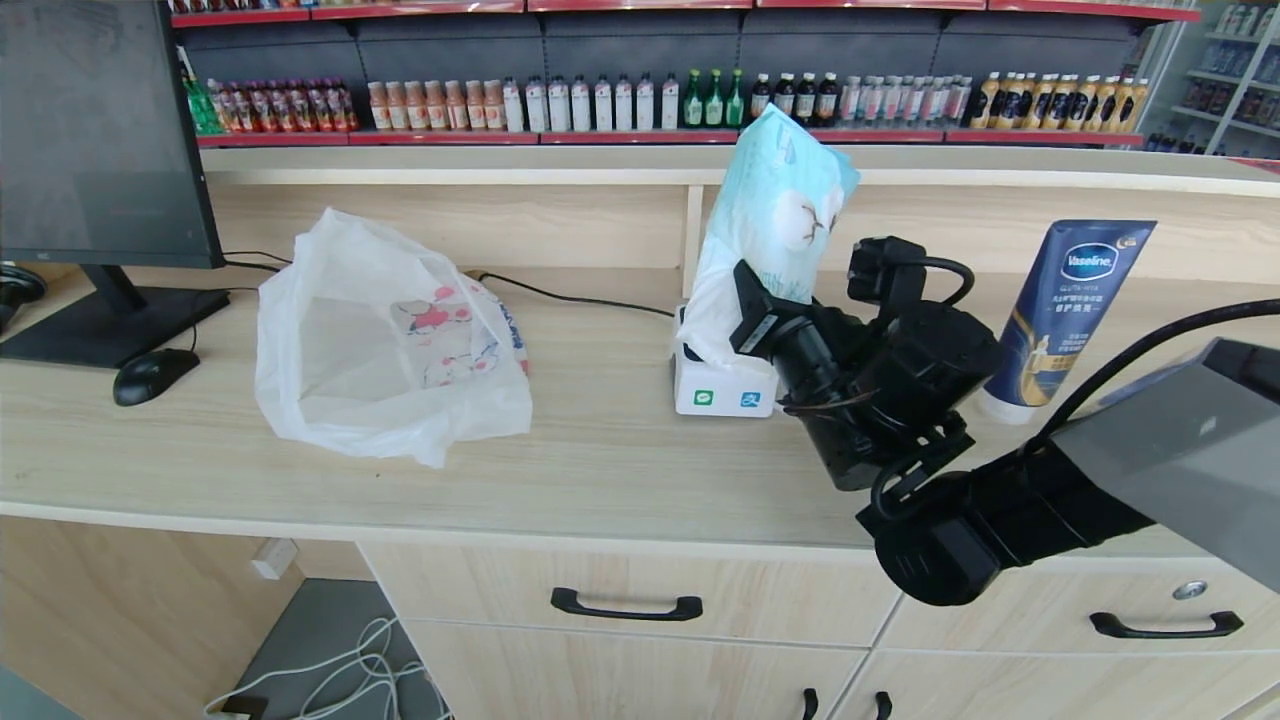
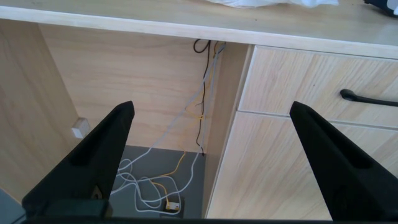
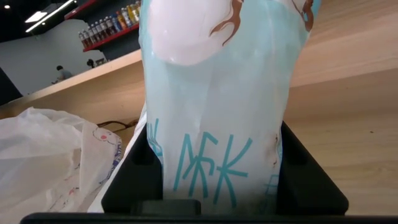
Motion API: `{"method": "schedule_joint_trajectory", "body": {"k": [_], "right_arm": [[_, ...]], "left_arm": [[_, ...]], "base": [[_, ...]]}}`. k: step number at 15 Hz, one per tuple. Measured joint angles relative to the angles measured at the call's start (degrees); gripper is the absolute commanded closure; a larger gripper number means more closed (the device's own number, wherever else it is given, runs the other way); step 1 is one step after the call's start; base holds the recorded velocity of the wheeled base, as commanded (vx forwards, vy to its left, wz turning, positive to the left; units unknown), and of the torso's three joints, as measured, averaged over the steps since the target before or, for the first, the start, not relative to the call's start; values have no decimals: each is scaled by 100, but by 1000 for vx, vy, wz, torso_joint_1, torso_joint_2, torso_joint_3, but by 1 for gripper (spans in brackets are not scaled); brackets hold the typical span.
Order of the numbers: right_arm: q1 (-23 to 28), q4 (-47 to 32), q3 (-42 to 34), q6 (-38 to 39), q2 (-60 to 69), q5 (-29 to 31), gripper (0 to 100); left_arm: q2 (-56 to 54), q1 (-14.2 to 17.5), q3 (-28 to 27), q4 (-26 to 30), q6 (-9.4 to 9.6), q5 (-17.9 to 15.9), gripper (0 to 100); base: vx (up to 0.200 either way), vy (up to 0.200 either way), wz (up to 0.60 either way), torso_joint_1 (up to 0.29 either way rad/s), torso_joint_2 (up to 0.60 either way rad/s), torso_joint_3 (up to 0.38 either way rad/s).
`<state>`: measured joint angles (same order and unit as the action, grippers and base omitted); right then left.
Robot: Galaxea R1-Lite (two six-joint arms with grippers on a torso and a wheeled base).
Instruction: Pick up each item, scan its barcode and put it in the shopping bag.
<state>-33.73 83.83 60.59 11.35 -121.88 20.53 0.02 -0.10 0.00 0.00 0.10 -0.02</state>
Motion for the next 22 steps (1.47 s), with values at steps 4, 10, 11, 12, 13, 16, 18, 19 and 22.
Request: {"method": "schedule_joint_trajectory", "body": {"k": [4,10,11,12,13,16,18,19,22], "right_arm": [[-15,24,-26,-9,44,11,100],[-63,558,-745,-87,488,-41,100],[-66,585,-979,-99,672,-44,100],[-69,597,-1246,-119,879,-44,100],[-89,605,-1571,-167,1122,-41,100],[-155,608,-2502,-336,1924,-50,100],[-166,607,-3066,-429,2436,-195,100],[-166,607,-3357,-534,2693,-364,100],[-135,591,-3906,-679,3302,-1083,100]], "left_arm": [[0,0,0,0,0,0,0],[0,0,0,0,0,0,0],[0,0,0,0,0,0,0],[0,0,0,0,0,0,0],[0,0,0,0,0,2,0],[0,0,0,0,0,0,0],[0,0,0,0,6,2,0],[0,0,0,0,6,2,0],[0,0,0,0,6,0,0]], "base": [[0,0,0,0,0,0],[0,0,0,0,0,0],[0,0,0,0,0,0],[0,0,0,0,0,0],[0,0,0,0,0,0],[0,0,0,0,0,0],[0,0,0,0,0,0],[0,0,0,0,0,0],[0,0,0,0,0,0]]}}
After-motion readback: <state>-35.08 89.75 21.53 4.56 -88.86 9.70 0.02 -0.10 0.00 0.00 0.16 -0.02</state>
